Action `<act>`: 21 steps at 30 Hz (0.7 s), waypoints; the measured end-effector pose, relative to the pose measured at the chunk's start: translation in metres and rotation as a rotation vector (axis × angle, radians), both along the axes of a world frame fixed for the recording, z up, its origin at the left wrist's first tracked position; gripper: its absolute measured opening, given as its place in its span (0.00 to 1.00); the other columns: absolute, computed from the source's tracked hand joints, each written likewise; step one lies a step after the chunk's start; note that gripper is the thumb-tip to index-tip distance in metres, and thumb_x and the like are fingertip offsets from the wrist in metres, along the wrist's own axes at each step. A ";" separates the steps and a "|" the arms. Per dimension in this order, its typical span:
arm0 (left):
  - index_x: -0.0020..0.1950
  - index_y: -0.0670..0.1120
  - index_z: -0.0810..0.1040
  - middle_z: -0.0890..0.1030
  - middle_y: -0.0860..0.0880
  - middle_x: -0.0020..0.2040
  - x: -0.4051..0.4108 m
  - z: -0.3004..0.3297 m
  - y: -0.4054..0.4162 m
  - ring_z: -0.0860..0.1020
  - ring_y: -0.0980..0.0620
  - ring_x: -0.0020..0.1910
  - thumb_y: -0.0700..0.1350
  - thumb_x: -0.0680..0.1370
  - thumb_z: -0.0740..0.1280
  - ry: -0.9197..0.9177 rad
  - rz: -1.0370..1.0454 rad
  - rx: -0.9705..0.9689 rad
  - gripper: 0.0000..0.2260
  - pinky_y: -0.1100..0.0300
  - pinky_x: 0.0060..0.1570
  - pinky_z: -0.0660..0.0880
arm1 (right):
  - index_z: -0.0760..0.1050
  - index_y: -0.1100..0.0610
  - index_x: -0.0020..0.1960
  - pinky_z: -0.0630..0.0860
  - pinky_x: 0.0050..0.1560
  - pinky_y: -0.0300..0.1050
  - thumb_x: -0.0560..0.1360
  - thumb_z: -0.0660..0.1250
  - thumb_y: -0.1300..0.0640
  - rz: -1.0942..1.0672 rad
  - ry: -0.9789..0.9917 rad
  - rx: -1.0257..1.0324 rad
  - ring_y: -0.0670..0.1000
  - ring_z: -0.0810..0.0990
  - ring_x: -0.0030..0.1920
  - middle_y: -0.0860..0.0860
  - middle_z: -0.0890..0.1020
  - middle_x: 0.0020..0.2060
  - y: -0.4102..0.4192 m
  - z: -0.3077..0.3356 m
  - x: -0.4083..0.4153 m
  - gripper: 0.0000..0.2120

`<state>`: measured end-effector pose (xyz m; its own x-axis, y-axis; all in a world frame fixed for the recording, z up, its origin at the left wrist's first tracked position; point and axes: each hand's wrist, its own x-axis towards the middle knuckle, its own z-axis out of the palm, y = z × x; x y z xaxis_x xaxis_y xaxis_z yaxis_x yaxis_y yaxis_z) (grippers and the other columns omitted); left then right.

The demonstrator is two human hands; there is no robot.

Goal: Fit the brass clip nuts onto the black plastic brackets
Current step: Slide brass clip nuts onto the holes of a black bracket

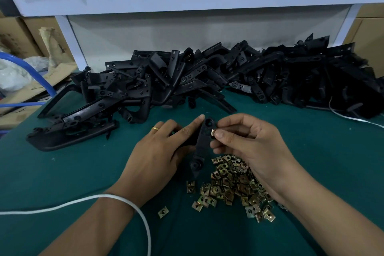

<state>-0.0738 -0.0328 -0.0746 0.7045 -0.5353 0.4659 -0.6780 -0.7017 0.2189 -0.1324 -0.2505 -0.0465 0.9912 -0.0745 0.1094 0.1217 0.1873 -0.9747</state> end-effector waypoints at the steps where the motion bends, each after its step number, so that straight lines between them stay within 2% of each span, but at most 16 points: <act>1: 0.82 0.66 0.54 0.72 0.57 0.55 0.000 0.000 0.000 0.72 0.50 0.52 0.62 0.83 0.51 -0.010 0.003 0.006 0.25 0.50 0.41 0.77 | 0.85 0.59 0.50 0.84 0.46 0.45 0.70 0.77 0.60 -0.005 0.002 0.005 0.60 0.89 0.44 0.60 0.87 0.44 0.000 0.000 0.000 0.10; 6: 0.82 0.63 0.57 0.73 0.55 0.54 -0.002 0.002 -0.003 0.72 0.49 0.51 0.59 0.83 0.51 -0.035 0.009 0.018 0.26 0.51 0.41 0.77 | 0.84 0.60 0.51 0.84 0.45 0.45 0.73 0.77 0.64 -0.016 -0.006 -0.013 0.59 0.88 0.44 0.60 0.87 0.44 -0.001 -0.001 0.001 0.07; 11: 0.82 0.60 0.60 0.74 0.54 0.54 -0.004 0.003 -0.003 0.73 0.48 0.50 0.53 0.83 0.60 -0.067 0.031 0.040 0.27 0.53 0.41 0.76 | 0.83 0.60 0.50 0.85 0.42 0.45 0.67 0.79 0.58 -0.034 0.005 -0.047 0.58 0.89 0.43 0.60 0.88 0.43 -0.005 0.002 0.000 0.13; 17: 0.82 0.59 0.61 0.74 0.53 0.53 -0.005 0.001 -0.005 0.72 0.48 0.48 0.45 0.82 0.68 -0.069 0.027 0.023 0.31 0.53 0.42 0.75 | 0.85 0.58 0.47 0.84 0.41 0.45 0.65 0.81 0.59 -0.025 0.057 0.039 0.58 0.88 0.42 0.63 0.87 0.43 -0.004 0.001 -0.001 0.12; 21: 0.82 0.59 0.62 0.74 0.52 0.51 -0.006 -0.001 -0.009 0.73 0.48 0.47 0.43 0.81 0.68 -0.086 0.030 0.014 0.31 0.53 0.43 0.75 | 0.82 0.60 0.49 0.85 0.45 0.45 0.67 0.80 0.59 -0.036 0.069 0.017 0.56 0.88 0.42 0.61 0.88 0.43 0.000 -0.003 -0.002 0.13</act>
